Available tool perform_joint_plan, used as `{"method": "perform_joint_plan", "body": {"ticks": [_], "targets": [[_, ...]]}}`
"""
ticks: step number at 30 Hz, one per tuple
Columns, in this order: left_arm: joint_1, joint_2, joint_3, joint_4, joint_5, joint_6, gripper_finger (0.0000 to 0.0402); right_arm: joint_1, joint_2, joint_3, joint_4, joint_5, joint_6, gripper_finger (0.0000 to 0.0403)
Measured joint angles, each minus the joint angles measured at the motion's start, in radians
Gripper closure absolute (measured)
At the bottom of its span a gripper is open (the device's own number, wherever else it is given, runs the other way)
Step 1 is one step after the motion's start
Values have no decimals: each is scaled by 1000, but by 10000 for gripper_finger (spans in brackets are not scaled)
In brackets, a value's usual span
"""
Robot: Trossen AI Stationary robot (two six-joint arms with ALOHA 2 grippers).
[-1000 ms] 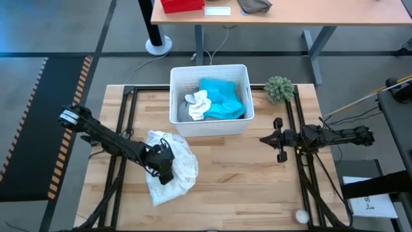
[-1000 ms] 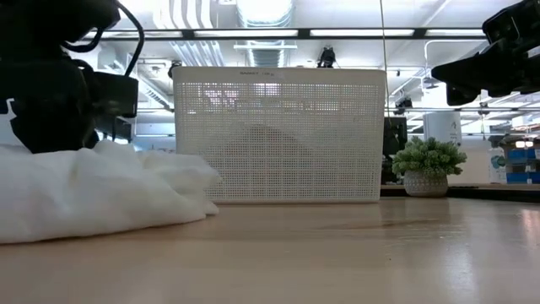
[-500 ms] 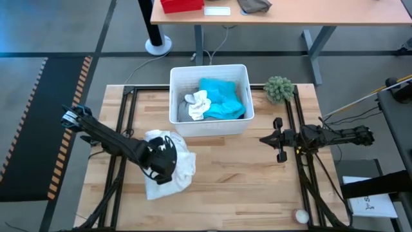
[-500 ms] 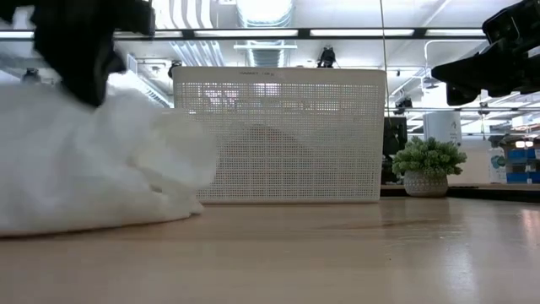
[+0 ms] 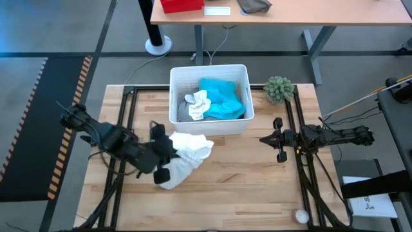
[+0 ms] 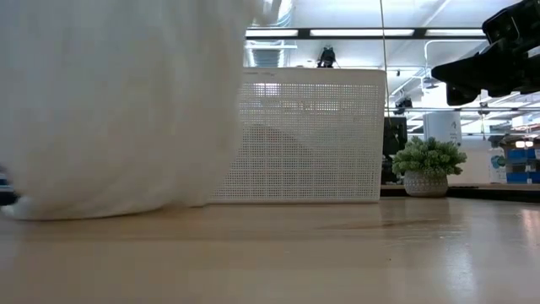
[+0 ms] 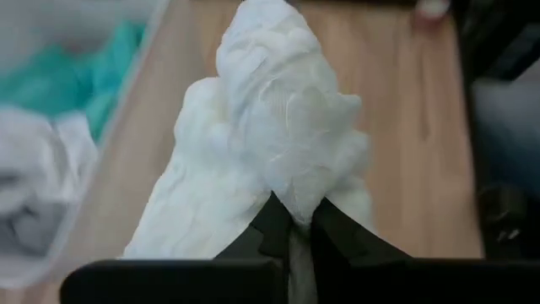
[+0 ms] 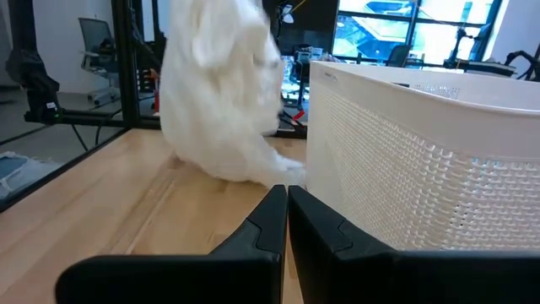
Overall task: Sort clothes
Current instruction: Put the white dress into the white laundry bin
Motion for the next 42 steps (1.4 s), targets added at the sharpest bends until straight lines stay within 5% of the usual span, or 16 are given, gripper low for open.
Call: {"method": "perform_joint_plan", "body": {"ticks": [16,24,42], "targets": [[-1,-2,363,35,-205,224,395,0,0,0,0,0,0,403],[53,-2,461,269,-236,490,396,0,0,0,0,0,-1,403],[279,-3,577,681,23,774,396,0,0,0,0,0,0,403]]}}
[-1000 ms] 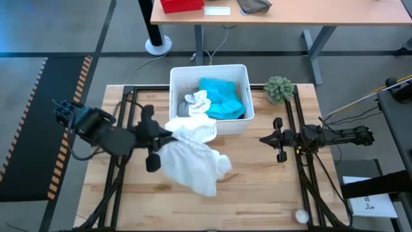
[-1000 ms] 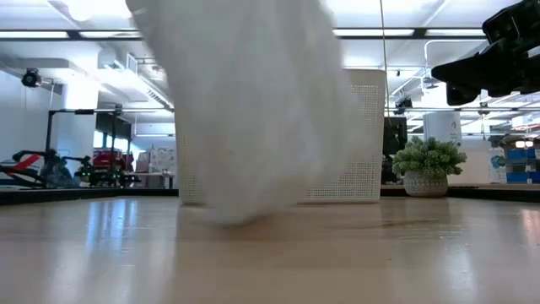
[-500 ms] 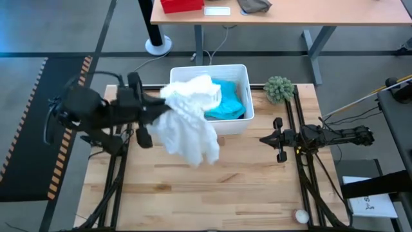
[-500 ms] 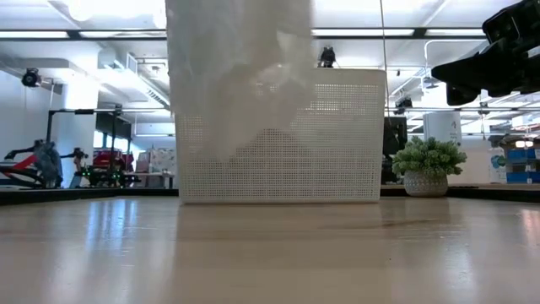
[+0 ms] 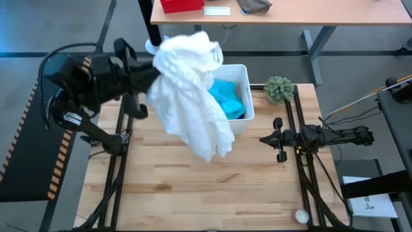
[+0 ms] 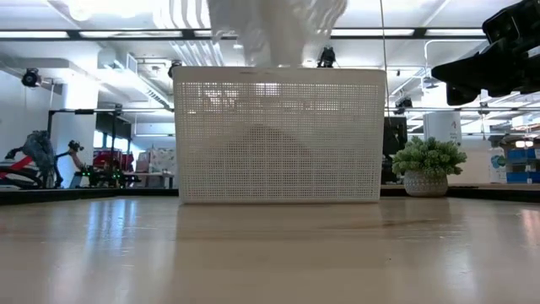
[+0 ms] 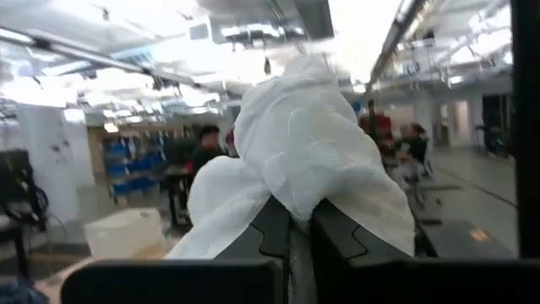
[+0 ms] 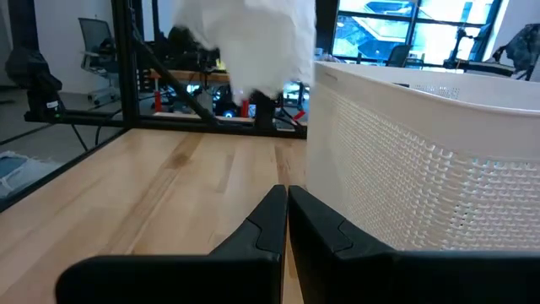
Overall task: Sort clothes
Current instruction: Put the white dress into the white laundry bin
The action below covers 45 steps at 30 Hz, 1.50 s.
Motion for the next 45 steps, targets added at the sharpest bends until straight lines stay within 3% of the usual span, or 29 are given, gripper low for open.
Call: {"method": "perform_joint_plan", "body": {"ticks": [6,16,23,26,31,45], "targets": [[126,0,8,67,82,4,396,0,0,0,0,0,-1,403],[360,92,11,120,296,-121,397,0,0,0,0,0,-1,403],[510,218,158,115,451,-202,397,0,0,0,0,0,0,403],[563,235,144,157,465,-203,397,0,0,0,0,0,0,403],[629,255,141,51,469,-237,397,0,0,0,0,0,0,403],[636,334,139,-174,459,-178,397,0,0,0,0,0,0,403]]}}
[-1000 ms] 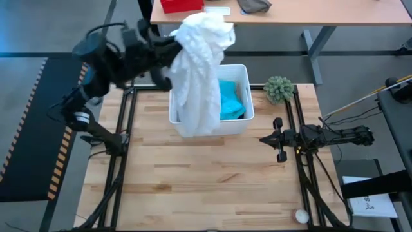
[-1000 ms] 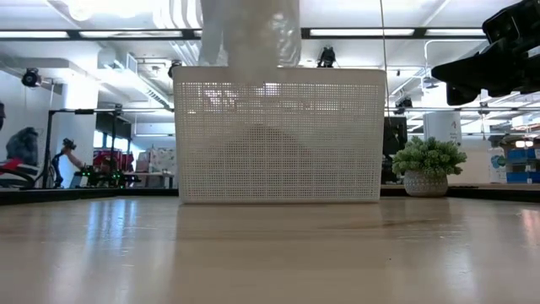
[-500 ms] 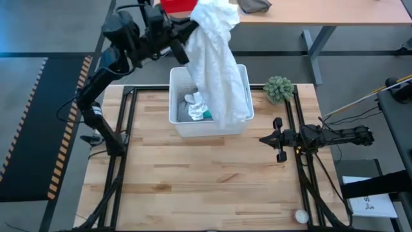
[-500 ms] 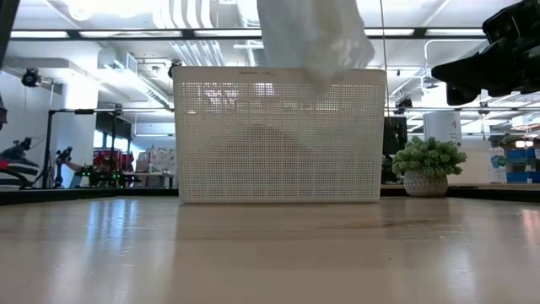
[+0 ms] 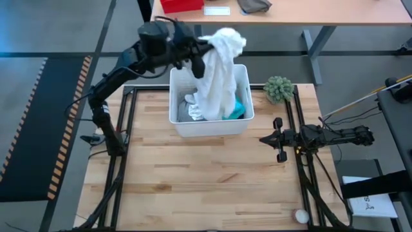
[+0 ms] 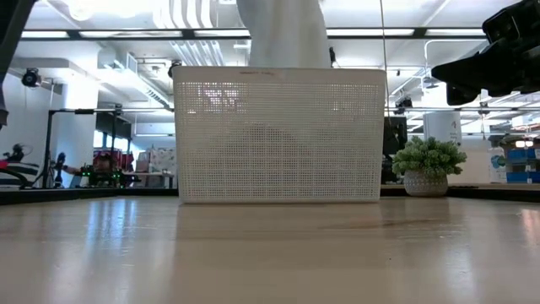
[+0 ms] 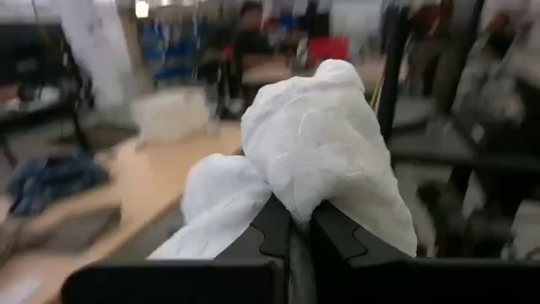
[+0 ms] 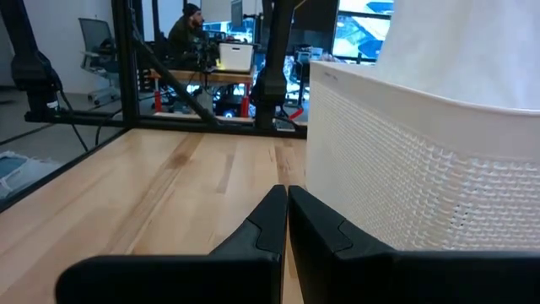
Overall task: Sort clothes
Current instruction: Put the white dress into the white laundry bin
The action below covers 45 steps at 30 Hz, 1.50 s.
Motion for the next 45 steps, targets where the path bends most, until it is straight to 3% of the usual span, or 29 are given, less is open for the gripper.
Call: {"method": "perform_joint_plan", "body": {"ticks": [9,32,45], "targets": [[-31,66,-37,-181,-98,42,397,0,0,0,0,0,0,403],[-31,51,-544,-176,-124,60,397,0,0,0,0,0,0,403],[27,49,-838,-42,-99,52,396,0,0,0,0,0,0,403]]}}
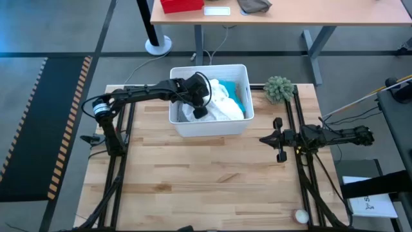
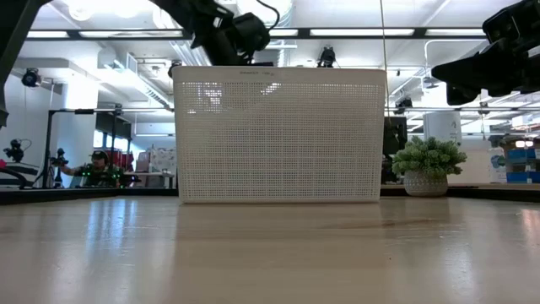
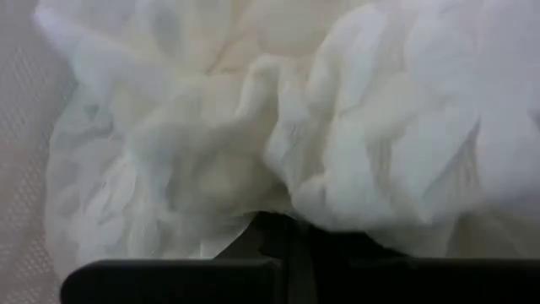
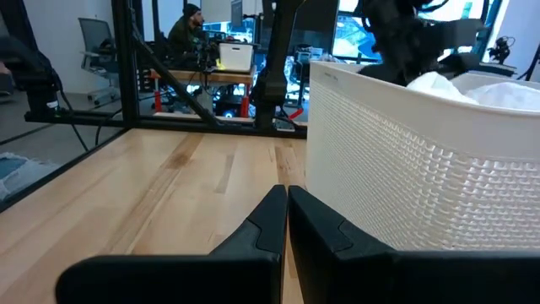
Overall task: Sort clothes
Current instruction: Put the white dress into the white laundry bin
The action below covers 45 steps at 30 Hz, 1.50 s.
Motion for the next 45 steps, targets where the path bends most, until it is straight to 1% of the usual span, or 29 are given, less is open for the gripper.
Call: {"method": "perform_joint_plan", "body": {"ticks": [11,17,21,24,27,32,40,42,45], "targets": [[51,-4,-156,72,15,-2,396,0,0,0,0,0,0,403],[64,-7,-271,173,17,-30,396,0,0,0,0,0,1,403],[67,-5,-284,176,15,-44,394,0,0,0,0,0,0,403],[67,-15,-253,136,15,-50,379,0,0,0,0,0,0,403],[66,-36,-202,77,16,-48,352,0,0,0,0,0,1,403],[64,-87,-77,-46,15,-46,296,0,0,0,0,0,1,403],[51,-139,91,-236,10,-48,191,0,0,0,0,0,0,403],[45,-147,130,-262,12,-43,169,0,0,0,0,0,1,403],[41,-166,182,-263,47,-44,146,0,0,0,0,0,0,403]]}}
